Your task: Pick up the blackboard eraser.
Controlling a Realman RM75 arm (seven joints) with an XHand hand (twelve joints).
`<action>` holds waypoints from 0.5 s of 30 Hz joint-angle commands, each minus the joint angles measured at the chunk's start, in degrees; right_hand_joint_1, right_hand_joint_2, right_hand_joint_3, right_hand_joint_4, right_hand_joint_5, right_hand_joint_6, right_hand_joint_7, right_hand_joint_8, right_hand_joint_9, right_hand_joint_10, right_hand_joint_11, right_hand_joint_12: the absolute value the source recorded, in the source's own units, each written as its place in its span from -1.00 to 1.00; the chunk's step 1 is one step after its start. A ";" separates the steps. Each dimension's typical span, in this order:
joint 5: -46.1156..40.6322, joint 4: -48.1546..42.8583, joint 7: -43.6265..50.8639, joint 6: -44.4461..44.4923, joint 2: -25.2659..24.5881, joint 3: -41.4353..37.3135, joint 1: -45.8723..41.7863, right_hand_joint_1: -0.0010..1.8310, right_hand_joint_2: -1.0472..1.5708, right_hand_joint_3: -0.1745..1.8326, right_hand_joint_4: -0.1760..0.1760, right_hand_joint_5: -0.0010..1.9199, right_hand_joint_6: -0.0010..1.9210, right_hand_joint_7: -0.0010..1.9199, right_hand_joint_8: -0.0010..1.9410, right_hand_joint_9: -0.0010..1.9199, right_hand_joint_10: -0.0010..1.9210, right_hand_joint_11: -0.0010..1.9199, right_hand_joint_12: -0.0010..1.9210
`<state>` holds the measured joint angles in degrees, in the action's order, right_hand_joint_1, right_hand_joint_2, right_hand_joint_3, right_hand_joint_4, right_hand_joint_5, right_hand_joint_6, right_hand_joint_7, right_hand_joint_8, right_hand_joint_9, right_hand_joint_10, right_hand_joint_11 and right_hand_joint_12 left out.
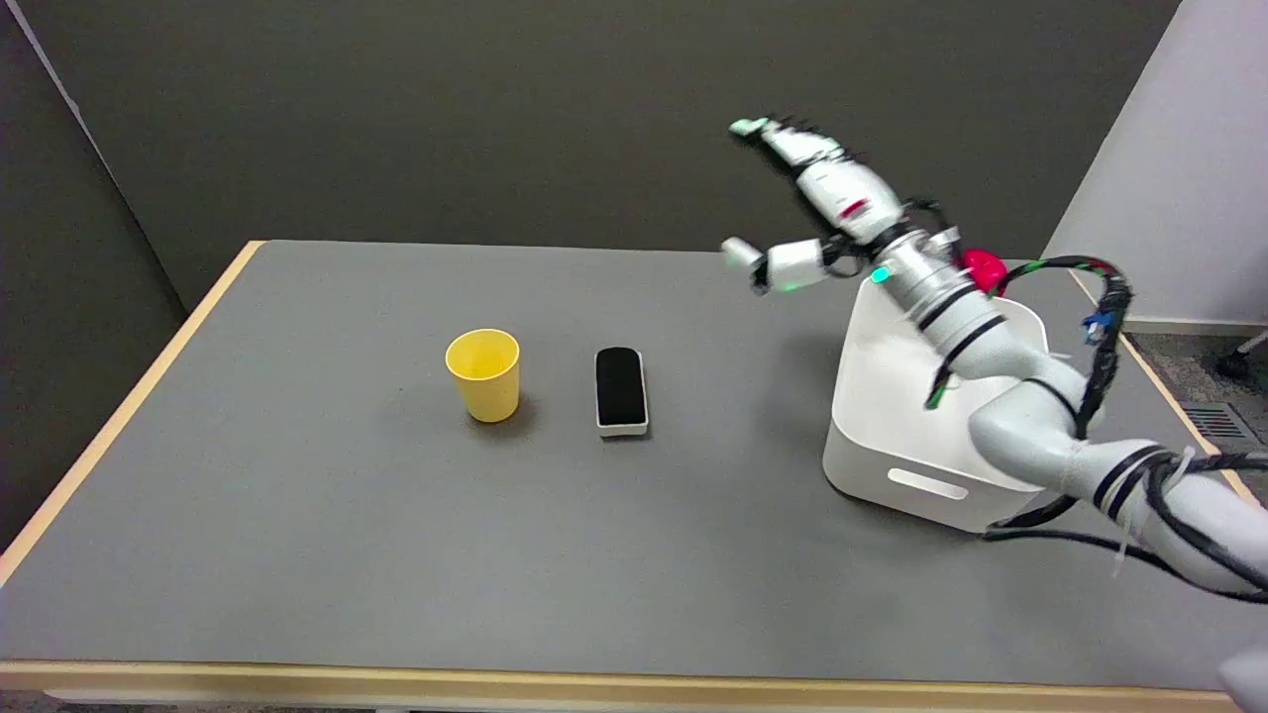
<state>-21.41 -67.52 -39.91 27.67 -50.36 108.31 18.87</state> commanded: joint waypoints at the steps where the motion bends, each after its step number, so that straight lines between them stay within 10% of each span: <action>1: 2.04 -36.45 23.97 -35.02 -6.62 -0.70 -14.34 -0.35 0.22 0.07 0.12 -0.94 -0.66 -0.93 -0.75 -0.99 -0.54 -1.00 -0.04; 15: -6.96 -34.62 31.87 -51.66 -5.42 -0.08 -10.86 -0.42 0.20 0.08 0.02 -0.95 -0.68 -0.93 -0.74 -1.00 -0.56 -1.00 -0.01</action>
<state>-23.18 -92.24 -22.09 0.36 -54.60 108.54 9.64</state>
